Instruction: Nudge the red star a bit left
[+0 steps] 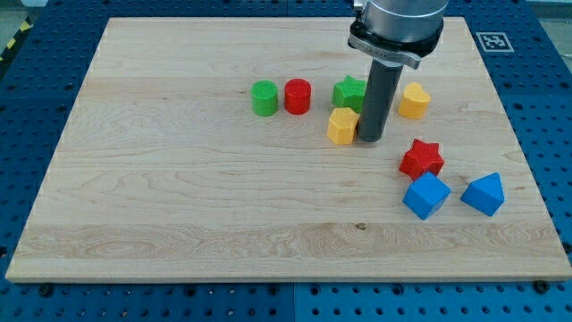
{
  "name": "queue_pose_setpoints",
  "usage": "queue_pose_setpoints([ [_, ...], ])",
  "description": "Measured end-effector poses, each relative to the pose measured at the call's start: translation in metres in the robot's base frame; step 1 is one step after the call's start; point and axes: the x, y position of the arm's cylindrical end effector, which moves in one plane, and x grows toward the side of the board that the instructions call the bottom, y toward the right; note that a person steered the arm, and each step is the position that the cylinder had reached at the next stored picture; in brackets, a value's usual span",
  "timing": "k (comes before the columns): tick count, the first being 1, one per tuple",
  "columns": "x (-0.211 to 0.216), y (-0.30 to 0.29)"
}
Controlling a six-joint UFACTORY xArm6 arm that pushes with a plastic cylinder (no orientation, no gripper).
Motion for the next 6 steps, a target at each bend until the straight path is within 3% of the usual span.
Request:
queue_pose_setpoints([
  [2,0.0,-0.012],
  [3,0.0,0.008],
  [5,0.026,0.122],
  [6,0.04,0.128],
])
